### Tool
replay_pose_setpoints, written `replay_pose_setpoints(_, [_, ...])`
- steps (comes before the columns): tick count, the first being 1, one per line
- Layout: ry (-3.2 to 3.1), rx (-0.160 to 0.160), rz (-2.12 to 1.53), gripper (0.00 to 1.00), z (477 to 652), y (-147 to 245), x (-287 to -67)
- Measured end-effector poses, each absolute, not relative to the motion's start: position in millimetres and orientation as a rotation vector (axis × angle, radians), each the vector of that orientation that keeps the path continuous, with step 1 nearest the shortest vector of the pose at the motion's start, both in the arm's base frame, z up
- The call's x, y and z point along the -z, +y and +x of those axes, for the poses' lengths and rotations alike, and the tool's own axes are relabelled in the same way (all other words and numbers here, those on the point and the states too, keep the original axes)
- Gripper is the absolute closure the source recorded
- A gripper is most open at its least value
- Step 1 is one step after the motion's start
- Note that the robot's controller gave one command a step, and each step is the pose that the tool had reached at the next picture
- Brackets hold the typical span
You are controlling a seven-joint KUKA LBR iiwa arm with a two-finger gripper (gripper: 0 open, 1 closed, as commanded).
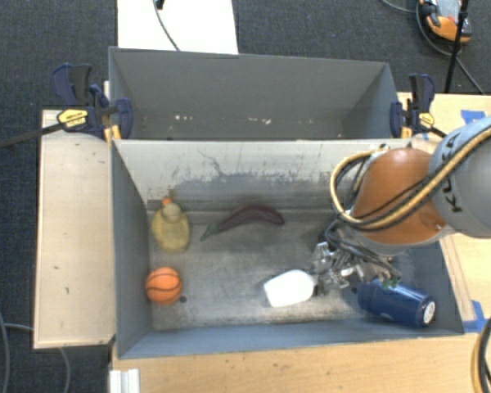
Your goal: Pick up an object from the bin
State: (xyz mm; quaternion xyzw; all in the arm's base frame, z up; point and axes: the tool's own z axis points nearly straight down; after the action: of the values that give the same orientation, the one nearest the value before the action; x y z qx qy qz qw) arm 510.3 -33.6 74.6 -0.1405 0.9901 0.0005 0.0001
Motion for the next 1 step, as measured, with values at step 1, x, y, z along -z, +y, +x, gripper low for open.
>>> replay_pose_setpoints(1, [3.118, -0.003, -0.442, 1.0, 508.4, -33.7, -95.0])
